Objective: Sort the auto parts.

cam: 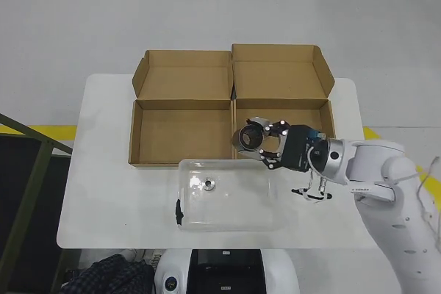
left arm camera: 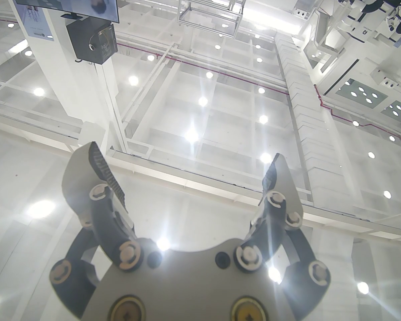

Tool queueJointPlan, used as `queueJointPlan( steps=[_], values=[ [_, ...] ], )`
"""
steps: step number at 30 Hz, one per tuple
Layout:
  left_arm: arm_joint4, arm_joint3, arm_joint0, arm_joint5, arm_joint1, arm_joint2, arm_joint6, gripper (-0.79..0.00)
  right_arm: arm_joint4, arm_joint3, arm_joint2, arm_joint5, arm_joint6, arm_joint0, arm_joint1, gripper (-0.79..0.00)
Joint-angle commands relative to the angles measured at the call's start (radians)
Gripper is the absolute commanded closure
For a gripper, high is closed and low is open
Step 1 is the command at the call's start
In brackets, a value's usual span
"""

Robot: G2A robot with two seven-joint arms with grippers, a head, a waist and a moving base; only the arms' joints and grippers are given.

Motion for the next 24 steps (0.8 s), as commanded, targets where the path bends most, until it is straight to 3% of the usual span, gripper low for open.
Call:
queueJointPlan(
  steps=[1,24],
  values=[
    [0.000,0.000,0.000,0.000,0.000,0.000,0.000,-0.785,0.003,0.022,-0.025,0.010,0.011,0.016,-0.003,0.000],
    [0.000,0.000,0.000,0.000,0.000,0.000,0.000,-0.785,-0.011,0.280,-0.281,0.156,0.054,0.196,-0.060,0.000]
  ],
)
